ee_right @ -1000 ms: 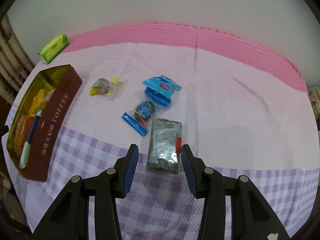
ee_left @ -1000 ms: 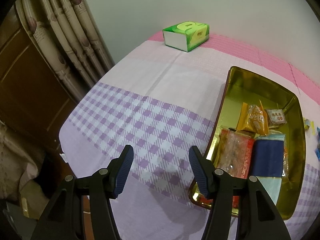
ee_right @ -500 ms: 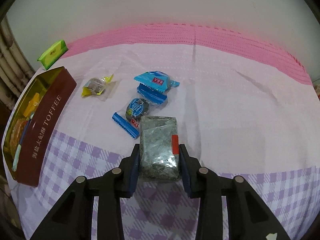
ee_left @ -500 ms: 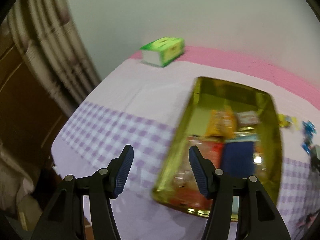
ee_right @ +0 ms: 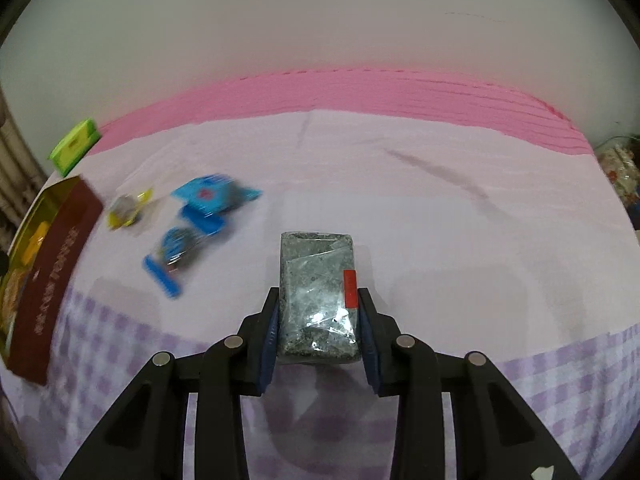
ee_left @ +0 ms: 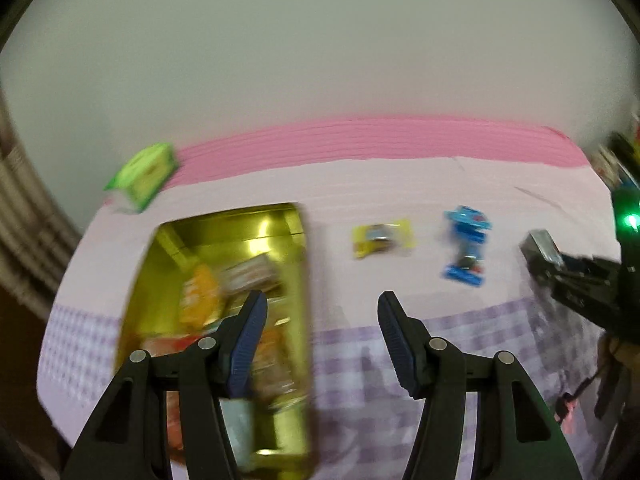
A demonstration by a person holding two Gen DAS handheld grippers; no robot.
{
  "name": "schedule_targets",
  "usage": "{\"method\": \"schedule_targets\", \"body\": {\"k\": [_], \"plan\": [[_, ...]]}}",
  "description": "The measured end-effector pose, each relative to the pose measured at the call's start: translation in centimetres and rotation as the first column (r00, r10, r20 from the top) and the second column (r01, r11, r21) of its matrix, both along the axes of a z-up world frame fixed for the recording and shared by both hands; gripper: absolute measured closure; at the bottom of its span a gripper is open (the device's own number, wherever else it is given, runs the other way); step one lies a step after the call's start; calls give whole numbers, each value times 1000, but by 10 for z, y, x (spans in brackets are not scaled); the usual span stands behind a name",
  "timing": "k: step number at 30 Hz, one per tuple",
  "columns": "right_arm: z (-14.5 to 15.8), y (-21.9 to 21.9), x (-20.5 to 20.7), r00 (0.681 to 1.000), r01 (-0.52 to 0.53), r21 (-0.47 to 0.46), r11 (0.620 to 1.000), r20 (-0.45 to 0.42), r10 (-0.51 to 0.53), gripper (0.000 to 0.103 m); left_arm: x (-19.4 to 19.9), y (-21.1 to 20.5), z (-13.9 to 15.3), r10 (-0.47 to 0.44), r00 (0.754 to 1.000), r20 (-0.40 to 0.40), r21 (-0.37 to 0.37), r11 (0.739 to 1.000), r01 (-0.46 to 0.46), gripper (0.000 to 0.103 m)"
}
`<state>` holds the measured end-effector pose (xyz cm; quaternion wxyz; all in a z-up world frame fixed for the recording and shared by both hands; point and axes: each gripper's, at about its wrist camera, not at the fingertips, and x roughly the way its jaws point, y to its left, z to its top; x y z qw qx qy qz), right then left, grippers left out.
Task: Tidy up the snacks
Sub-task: 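Grasp the blue-wrapped candy with the left tool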
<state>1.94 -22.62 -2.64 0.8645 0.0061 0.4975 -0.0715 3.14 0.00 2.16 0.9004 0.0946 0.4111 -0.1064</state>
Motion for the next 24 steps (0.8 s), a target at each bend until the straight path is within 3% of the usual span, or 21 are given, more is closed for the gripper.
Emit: {"method": "schedule_targets", "body": {"k": [10,17,24], "plan": [[3,-44,-5,999,36,-41,998,37,-34,70,29,-82,-30,-211,970,-119,-94,975,201,44],[1,-50,-4,997,49,-30,998,60,-48,70,51,-113,-52,-251,952,-173,-83,967,240,44],[2,-53,-7,997,49,-26,998,61,-47,70,67,-120,-62,-235,950,-206,-113,970,215,47]]}}
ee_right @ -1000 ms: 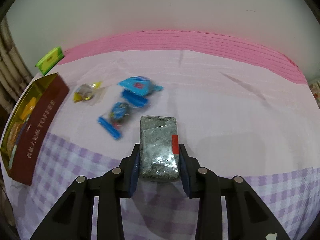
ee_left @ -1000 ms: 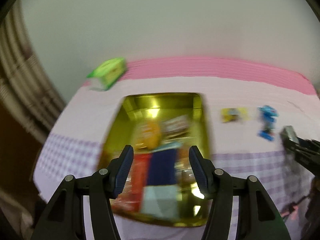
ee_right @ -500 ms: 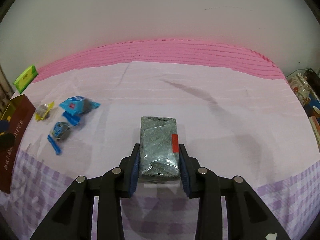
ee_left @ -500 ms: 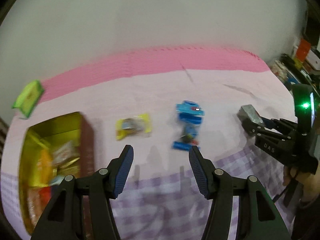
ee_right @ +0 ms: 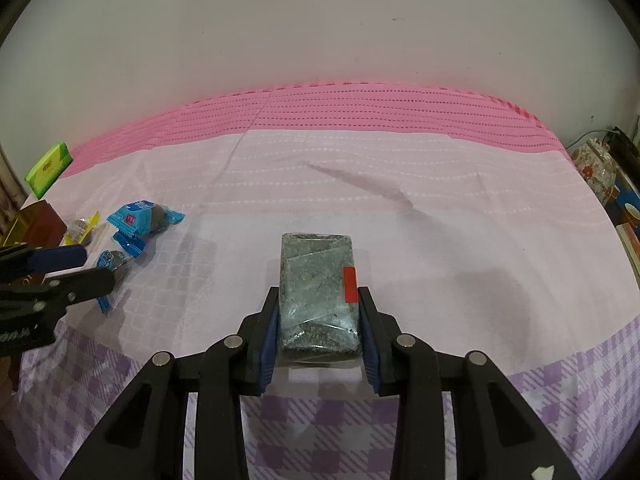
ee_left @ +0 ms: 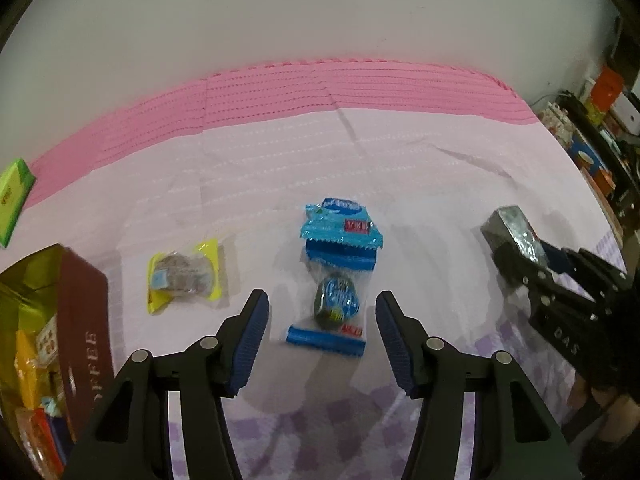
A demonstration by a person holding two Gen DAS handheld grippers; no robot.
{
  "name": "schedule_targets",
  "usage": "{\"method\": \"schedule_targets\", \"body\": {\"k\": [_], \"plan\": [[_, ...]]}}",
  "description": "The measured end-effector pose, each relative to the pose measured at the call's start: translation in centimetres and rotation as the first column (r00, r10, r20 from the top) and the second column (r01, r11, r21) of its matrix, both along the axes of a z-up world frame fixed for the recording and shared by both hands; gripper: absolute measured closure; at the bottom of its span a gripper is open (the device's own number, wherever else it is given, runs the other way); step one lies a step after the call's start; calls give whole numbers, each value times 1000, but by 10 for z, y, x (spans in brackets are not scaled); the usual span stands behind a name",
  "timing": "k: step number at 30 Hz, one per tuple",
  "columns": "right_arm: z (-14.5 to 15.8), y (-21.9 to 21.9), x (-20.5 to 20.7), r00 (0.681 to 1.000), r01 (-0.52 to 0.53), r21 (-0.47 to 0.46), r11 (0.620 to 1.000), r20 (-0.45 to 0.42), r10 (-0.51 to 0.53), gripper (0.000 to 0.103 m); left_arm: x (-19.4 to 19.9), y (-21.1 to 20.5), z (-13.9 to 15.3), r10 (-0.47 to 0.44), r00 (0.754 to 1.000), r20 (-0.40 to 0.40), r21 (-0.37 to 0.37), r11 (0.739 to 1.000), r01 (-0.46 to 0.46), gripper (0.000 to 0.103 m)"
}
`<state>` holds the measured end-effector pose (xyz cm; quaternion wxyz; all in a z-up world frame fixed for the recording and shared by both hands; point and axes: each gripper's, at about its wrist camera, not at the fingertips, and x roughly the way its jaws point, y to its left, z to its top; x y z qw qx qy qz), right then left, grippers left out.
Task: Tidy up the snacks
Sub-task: 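Grasp the blue-wrapped candy with the left tool, then carry the blue-wrapped candy over the tin with the left tool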
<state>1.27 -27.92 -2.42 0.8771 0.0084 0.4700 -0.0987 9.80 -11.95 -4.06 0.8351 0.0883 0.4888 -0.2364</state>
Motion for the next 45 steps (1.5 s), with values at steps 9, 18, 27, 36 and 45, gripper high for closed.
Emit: {"method": "schedule_targets", "body": {"k": [9,18,27,36,45], "plan": [[0,-1,0,1000,-1,3,1000,0,1,70,9,-8,-9,-4,1000,-20,15,1000,4,70],[0,-2,0,1000,-2,6,1000,1,2,70,-16,2,-7,-7,1000,-9,34,999,7,75],[-1,-3,-1,1000,-2,6,1000,0,2,70,-39,26,2,36,999,-21,25,999,-35,76],[0,-1,-1,1000,-3,-1,1000,-1,3,70,-42,61,44,120,990,68,-4,993,-120,76],[0,-1,0,1000,-5,-5,1000,-3,5,70,-16,136,72,287,950,127,13,957,-291,76]]}}
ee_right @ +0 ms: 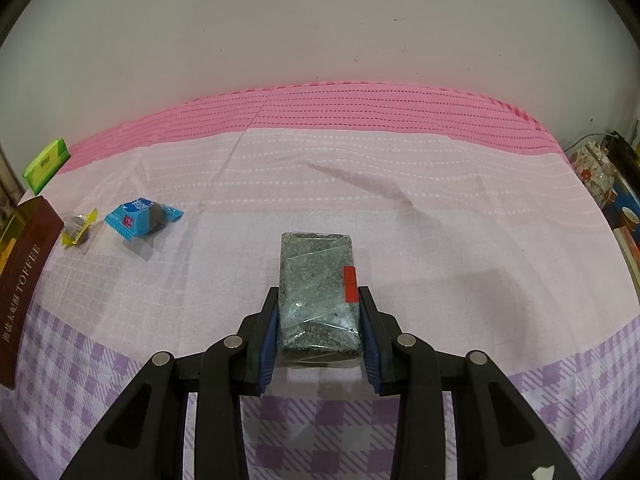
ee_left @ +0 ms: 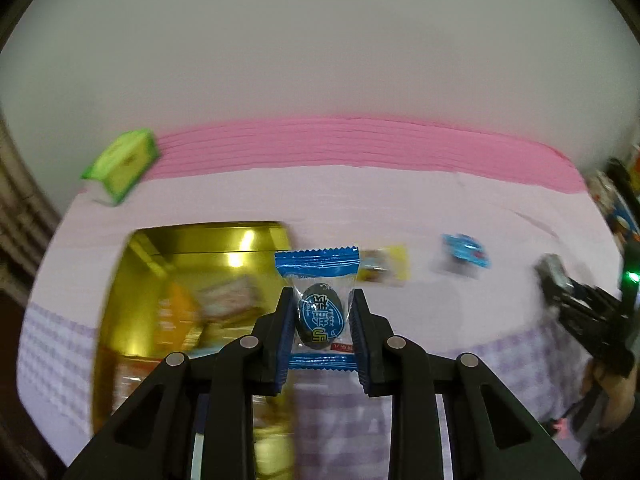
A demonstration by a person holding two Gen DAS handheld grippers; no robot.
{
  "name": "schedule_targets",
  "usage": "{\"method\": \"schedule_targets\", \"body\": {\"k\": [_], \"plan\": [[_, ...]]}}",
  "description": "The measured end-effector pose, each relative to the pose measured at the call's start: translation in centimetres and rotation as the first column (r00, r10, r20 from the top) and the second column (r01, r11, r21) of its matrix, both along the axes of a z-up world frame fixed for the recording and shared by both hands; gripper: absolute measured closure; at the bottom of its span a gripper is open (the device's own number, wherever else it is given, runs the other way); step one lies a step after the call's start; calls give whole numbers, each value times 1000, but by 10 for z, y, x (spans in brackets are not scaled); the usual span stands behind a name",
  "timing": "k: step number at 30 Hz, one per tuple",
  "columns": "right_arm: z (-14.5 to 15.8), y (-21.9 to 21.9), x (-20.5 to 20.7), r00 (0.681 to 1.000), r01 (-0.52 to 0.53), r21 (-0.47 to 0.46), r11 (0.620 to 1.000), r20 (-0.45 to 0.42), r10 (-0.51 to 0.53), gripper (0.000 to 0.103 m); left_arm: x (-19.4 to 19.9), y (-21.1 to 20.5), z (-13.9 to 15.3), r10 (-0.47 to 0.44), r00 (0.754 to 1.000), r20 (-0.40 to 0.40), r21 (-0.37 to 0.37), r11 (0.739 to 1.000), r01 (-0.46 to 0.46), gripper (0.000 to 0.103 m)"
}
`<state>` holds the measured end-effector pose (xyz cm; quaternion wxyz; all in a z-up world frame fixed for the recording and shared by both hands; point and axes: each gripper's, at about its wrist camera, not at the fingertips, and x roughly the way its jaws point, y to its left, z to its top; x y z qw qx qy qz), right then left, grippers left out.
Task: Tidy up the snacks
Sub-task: 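Carry the blue-wrapped candy over the tin with the left tool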
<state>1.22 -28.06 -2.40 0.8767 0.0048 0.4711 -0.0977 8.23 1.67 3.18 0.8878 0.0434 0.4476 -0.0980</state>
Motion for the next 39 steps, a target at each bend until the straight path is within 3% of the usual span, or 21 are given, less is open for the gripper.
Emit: {"method": "schedule_targets", "body": {"k": [7,14,21,39], "plan": [[1,0,1,1000,-1,-3,1000,-1,1,70,21,63,-7,128,991,-27,14,992,-128,76],[1,-1,0,1000,-2,-1,1000,-1,2,70,39,100,-29,189,979,-71,35,982,-187,76],[2,-1,0,1000,-5,0,1000,-2,5,70,51,116,-53,215,968,-130,31,977,-213,76],[2,-2,0,1000,-9,3,1000,-2,9,70,79,124,-67,239,963,-127,92,969,-228,75]]}}
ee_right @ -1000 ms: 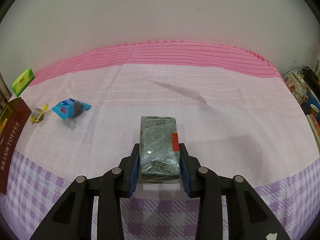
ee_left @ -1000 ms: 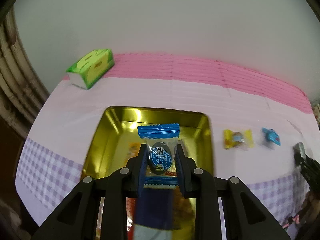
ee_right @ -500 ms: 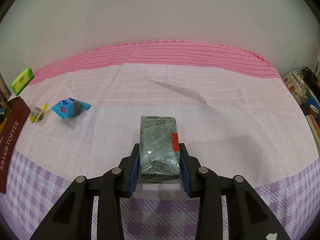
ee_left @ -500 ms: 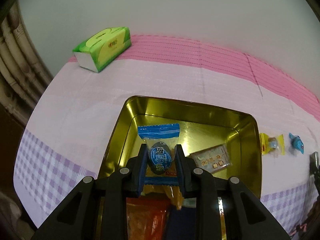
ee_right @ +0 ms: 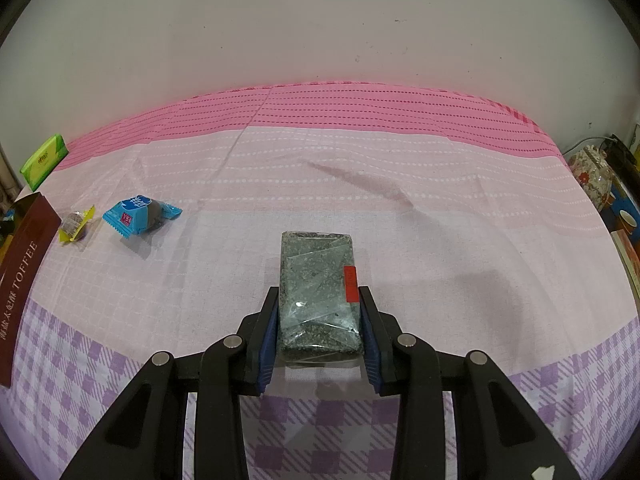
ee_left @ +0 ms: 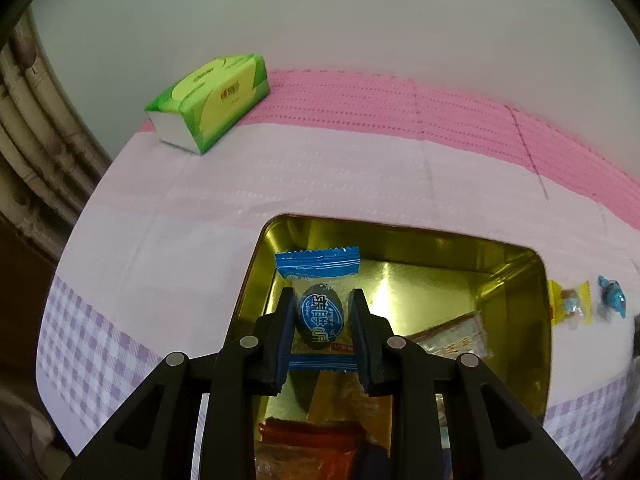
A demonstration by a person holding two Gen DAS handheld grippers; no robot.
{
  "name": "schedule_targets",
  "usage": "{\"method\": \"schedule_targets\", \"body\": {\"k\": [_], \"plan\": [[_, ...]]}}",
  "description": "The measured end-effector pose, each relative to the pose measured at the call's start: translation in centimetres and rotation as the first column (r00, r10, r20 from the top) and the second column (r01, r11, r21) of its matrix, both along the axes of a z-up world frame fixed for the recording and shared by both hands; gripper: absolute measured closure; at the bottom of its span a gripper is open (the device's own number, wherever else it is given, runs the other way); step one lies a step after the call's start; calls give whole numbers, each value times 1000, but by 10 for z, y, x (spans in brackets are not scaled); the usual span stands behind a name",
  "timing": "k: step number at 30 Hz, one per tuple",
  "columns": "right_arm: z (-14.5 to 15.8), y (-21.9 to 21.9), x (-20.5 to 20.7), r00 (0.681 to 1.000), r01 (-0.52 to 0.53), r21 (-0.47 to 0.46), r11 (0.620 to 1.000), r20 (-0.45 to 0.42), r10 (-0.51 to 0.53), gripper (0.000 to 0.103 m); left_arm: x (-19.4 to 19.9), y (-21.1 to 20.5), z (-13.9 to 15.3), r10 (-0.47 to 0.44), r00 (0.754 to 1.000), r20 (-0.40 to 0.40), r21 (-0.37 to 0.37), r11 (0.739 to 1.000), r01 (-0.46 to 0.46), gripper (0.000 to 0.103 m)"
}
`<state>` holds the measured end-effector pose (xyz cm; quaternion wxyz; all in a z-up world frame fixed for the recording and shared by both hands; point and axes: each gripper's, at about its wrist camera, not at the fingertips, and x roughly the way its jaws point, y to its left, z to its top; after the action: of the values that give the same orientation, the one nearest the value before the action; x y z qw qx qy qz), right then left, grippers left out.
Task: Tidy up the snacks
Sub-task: 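Carry the blue-wrapped candy over the tin with the left tool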
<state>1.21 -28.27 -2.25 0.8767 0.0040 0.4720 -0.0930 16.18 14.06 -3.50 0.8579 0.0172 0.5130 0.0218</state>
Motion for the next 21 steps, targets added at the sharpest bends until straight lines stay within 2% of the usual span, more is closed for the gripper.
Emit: {"method": "schedule_targets", "body": {"k": [5,10,21], "plan": [[-1,0,0,1000,-1,0,1000,0,1,69,-4,3,-7,-8,1000,-11,37,999,8,75],[-1,0,-1,1000,-1,0,1000,0,1,69,-5,8,-7,-7,1000,-22,40,999,8,75],[1,0,-2,1000,-3,-2,1000,0,3,69,-11,1,-5,-36,999,-24,104,994,39,75]]}}
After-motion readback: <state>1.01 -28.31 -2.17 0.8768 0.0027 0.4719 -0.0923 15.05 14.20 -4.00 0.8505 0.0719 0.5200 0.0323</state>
